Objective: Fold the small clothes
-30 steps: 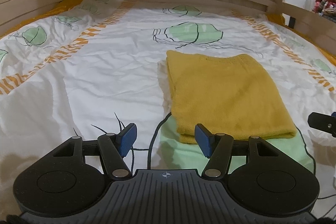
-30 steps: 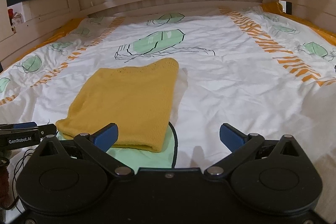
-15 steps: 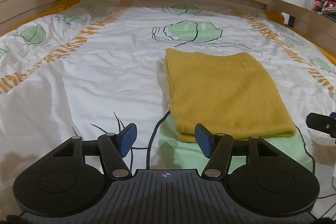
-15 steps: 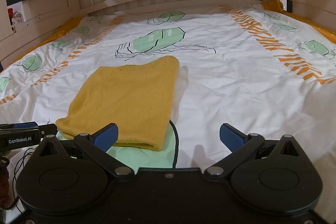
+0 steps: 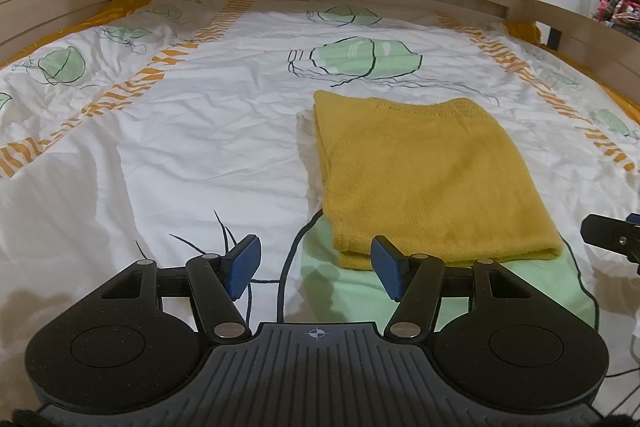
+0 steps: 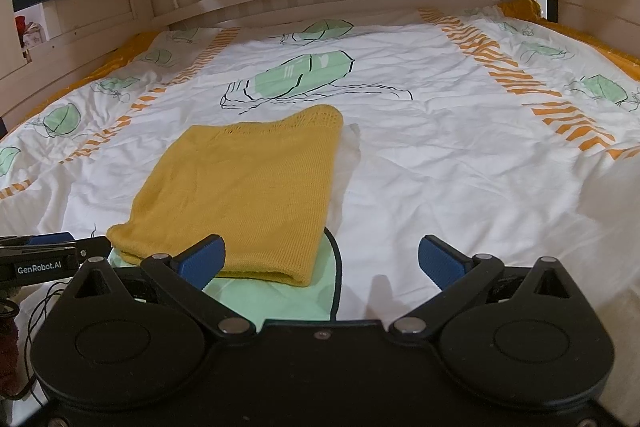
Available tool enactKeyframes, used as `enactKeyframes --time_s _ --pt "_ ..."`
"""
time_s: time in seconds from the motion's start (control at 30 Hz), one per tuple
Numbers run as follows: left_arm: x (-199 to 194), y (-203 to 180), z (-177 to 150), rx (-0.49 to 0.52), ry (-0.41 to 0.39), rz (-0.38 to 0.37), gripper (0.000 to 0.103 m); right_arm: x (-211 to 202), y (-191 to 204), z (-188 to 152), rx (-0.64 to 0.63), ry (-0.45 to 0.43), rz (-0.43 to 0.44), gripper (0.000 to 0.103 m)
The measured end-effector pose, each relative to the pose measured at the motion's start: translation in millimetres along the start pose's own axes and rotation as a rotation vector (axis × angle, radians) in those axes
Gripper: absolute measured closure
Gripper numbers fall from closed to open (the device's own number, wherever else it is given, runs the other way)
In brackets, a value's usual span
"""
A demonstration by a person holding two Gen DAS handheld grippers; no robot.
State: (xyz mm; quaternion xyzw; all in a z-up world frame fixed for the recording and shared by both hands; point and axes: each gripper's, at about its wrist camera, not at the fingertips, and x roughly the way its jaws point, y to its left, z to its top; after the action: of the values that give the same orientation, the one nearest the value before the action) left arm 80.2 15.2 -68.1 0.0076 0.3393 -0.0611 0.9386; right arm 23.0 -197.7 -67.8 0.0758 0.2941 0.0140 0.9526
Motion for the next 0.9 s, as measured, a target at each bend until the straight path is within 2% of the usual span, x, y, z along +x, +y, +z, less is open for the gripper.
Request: enactKeyframes --time_s 0.9 --pt "0.3 -1.2 -1.1 0.001 0.004 -0.002 0.044 0.3 6.4 -4.5 0.005 0.010 0.004 0.001"
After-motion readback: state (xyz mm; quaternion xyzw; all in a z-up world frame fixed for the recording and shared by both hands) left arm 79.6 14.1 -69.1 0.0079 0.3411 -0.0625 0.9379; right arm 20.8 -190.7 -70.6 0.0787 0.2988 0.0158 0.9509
